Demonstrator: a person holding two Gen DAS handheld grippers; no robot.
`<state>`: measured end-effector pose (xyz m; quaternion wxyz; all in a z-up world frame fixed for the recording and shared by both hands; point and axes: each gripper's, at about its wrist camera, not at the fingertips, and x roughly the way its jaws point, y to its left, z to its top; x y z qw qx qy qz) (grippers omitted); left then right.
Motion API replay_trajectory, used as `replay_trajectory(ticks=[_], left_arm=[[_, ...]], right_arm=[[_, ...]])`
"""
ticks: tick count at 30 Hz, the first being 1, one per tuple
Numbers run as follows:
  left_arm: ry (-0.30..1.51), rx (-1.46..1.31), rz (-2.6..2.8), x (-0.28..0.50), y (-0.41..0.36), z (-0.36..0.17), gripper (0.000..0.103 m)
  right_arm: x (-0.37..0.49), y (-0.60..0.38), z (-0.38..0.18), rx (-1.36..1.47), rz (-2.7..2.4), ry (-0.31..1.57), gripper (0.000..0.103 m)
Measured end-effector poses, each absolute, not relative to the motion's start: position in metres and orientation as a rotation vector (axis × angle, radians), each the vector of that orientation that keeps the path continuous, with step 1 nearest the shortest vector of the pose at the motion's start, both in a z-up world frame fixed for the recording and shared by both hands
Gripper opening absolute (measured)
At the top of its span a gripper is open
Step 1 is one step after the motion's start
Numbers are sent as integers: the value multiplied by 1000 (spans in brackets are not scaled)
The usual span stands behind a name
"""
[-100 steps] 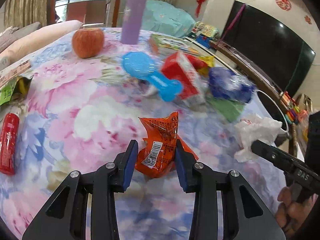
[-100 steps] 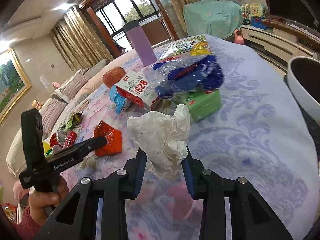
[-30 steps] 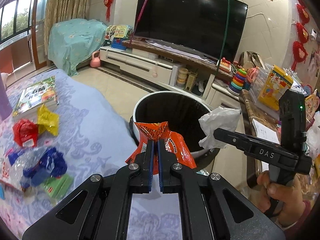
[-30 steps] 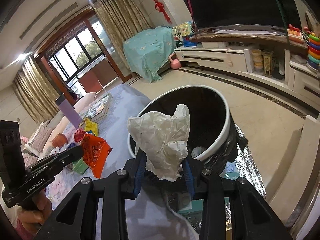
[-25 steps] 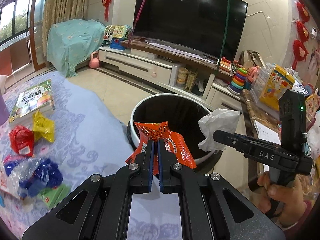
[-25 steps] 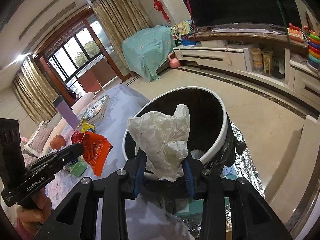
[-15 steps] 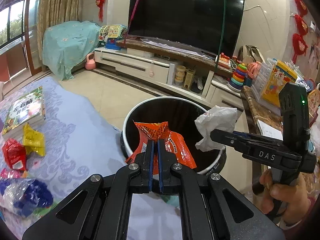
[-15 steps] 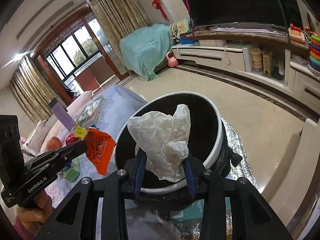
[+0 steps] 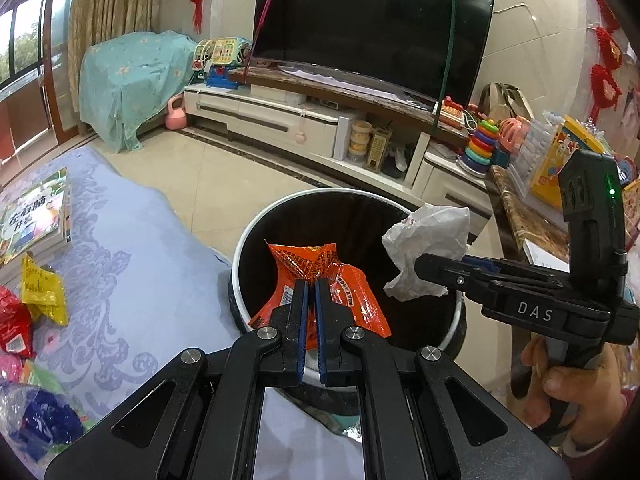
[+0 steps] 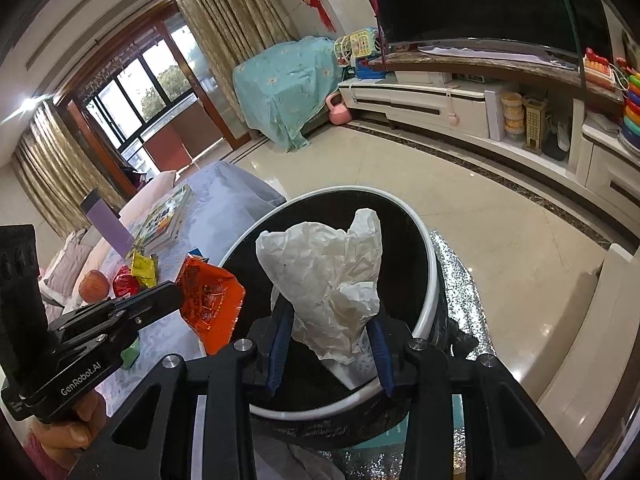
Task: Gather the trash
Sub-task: 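Carry the wrapper and tissue over the bin and open both tools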
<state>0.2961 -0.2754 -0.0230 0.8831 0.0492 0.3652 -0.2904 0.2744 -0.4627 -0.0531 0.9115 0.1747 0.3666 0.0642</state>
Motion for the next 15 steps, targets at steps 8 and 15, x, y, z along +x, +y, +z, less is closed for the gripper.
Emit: replay_trajectory(ticks=[8, 15], left_arm=[[789, 76, -609, 308, -278, -28, 7], [786, 47, -594, 301, -269, -28, 41]], right_arm=[[282, -463, -52, 339, 125, 765, 47], [277, -465, -47, 348, 114, 741, 74]])
